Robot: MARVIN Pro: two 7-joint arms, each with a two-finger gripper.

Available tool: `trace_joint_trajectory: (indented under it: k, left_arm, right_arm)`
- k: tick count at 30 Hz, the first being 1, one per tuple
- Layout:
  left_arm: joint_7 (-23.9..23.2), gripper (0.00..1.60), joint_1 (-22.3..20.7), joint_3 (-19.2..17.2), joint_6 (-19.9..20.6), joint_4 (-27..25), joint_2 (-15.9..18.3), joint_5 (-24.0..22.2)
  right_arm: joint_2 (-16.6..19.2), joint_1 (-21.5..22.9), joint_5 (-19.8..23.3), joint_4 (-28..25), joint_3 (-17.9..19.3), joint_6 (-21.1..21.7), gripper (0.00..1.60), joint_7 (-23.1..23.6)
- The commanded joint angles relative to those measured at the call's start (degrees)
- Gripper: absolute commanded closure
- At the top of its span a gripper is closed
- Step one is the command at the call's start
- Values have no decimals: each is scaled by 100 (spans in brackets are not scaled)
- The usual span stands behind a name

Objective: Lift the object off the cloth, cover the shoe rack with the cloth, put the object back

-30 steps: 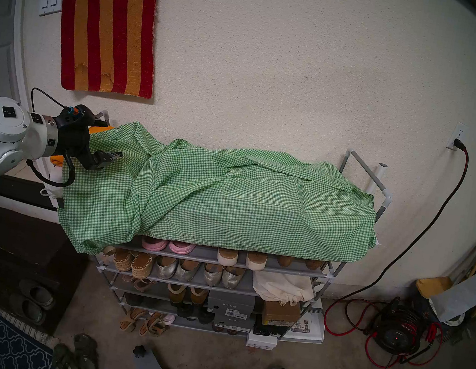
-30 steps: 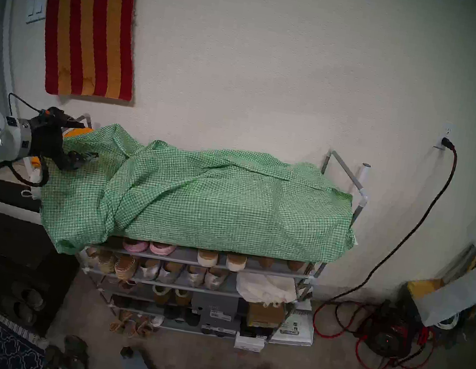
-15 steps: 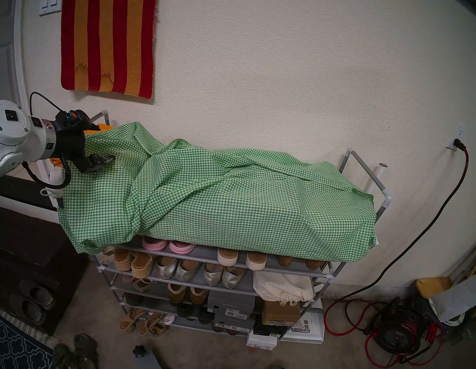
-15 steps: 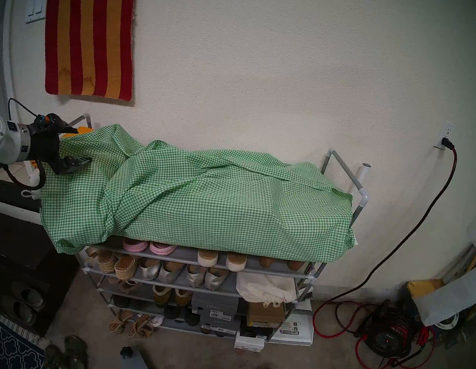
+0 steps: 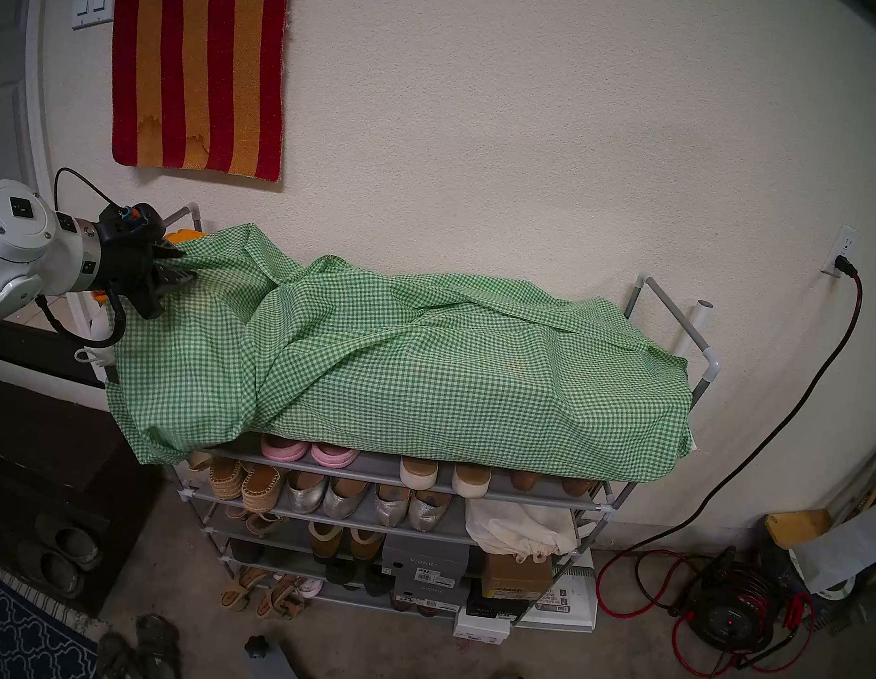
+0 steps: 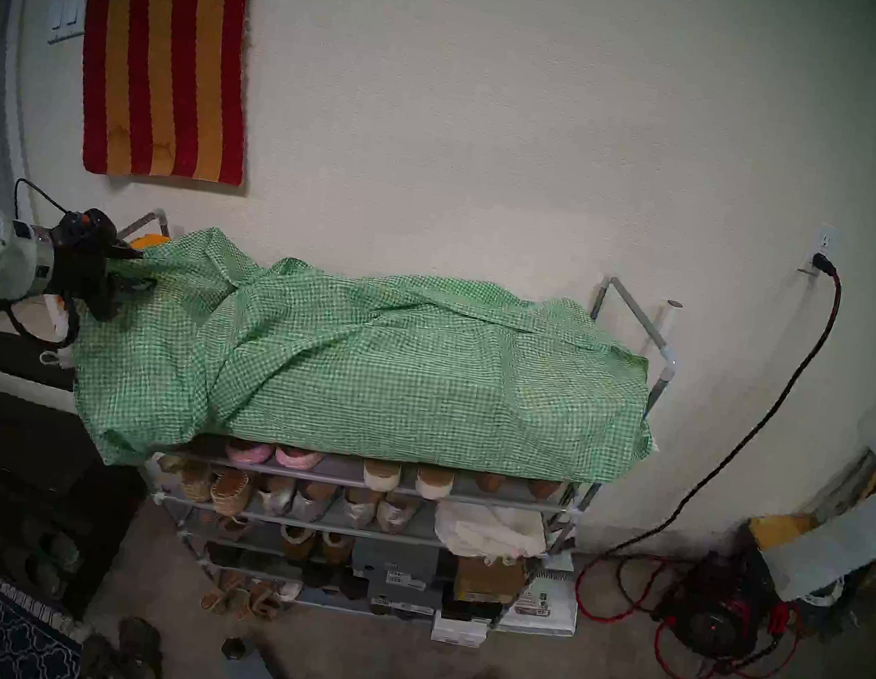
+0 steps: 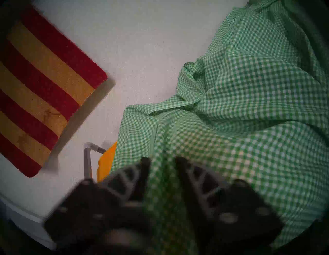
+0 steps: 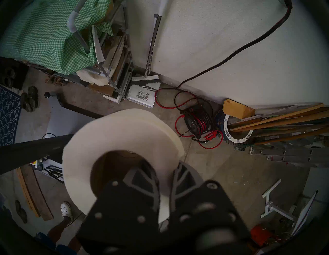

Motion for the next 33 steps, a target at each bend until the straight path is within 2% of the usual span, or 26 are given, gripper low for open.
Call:
trace_joint_trajectory:
  k: [1, 15, 26, 33]
  left_arm:
    - [-49, 160, -117, 55, 76, 38, -12, 26]
    - [-138, 160, -464, 237, 98, -34, -12, 60]
    - [217, 160, -742, 558, -181, -495, -12, 59]
    - [396, 160, -1036, 695, -300, -587, -12, -16]
  right_arm:
    - [-25, 11, -3, 28, 0, 9, 160, -17]
    - [-47, -7, 28, 38, -20, -13, 160, -27]
    - [-68, -25, 54, 47, -35, -16, 160, -53]
    - [-81, -35, 79, 47, -44, -13, 160, -84]
